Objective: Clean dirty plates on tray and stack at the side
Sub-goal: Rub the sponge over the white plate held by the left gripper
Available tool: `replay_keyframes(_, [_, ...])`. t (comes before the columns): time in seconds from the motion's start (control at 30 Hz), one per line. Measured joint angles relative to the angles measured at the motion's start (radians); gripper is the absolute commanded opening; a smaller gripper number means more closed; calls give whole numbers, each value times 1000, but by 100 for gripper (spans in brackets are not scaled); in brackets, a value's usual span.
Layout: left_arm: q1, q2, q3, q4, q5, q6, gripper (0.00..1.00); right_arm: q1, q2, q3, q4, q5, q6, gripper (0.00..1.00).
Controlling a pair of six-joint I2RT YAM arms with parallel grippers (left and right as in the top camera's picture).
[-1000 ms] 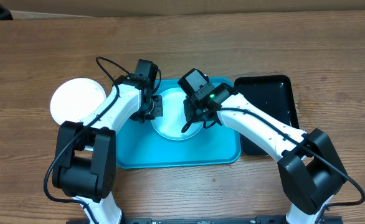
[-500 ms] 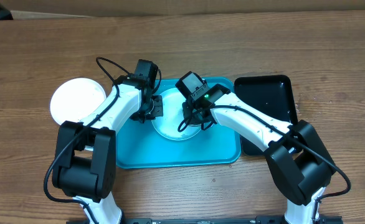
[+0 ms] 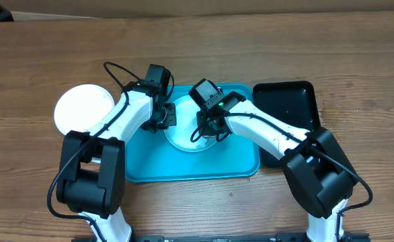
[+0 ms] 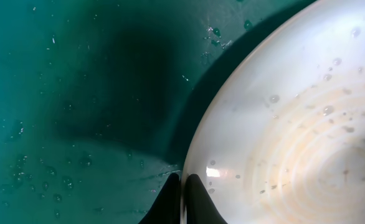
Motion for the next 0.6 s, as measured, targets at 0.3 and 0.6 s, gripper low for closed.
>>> replay_keyframes(0.3, [0,0,0,0,5,0,4,0,7,3,-5,-1,43,4])
replay_keyframes(0.6, [0,0,0,0,5,0,4,-6,32,12,13,-56,80,4])
